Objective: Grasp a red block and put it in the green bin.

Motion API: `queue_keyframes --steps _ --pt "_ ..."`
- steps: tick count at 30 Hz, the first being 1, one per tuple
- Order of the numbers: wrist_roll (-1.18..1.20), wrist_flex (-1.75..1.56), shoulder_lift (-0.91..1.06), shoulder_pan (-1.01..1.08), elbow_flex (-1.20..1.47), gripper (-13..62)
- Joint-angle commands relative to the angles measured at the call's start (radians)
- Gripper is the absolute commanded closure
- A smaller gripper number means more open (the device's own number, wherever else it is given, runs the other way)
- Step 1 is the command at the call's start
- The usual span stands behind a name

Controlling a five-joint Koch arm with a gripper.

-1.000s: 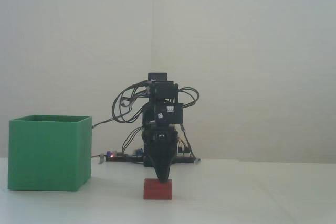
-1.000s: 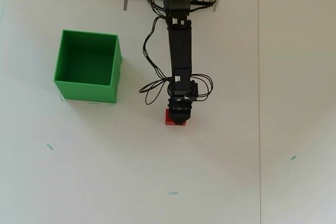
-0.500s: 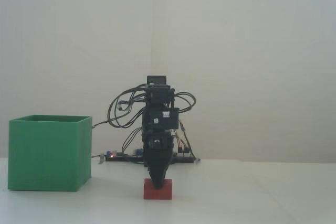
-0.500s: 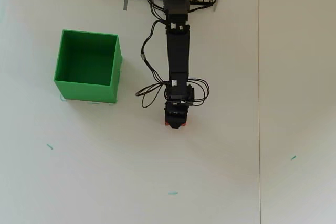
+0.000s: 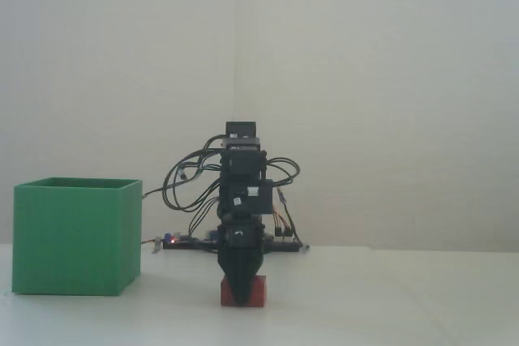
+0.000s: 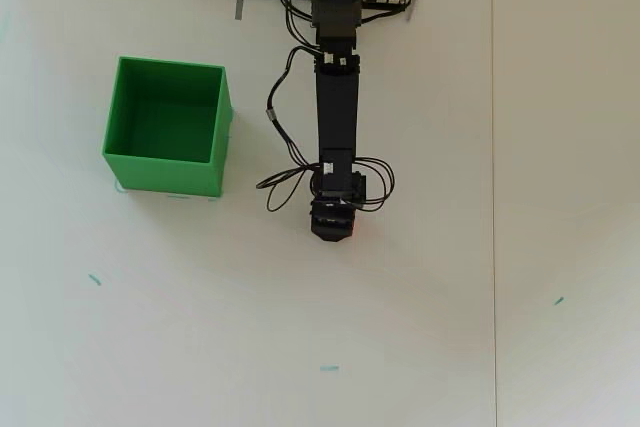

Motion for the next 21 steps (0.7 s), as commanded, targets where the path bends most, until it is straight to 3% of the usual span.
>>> queue_keyframes --steps 1,7,16,21 --pt "0.017 -0.002 0.017 -0.005 -0.044 45.7" --pt "0.018 0.006 0.106 0.009 -0.044 45.7" --pt "0.014 0.041 0.65 0.109 -0.046 45.7" --pt "-0.083 0.067 0.819 0.284 -0.032 45.7"
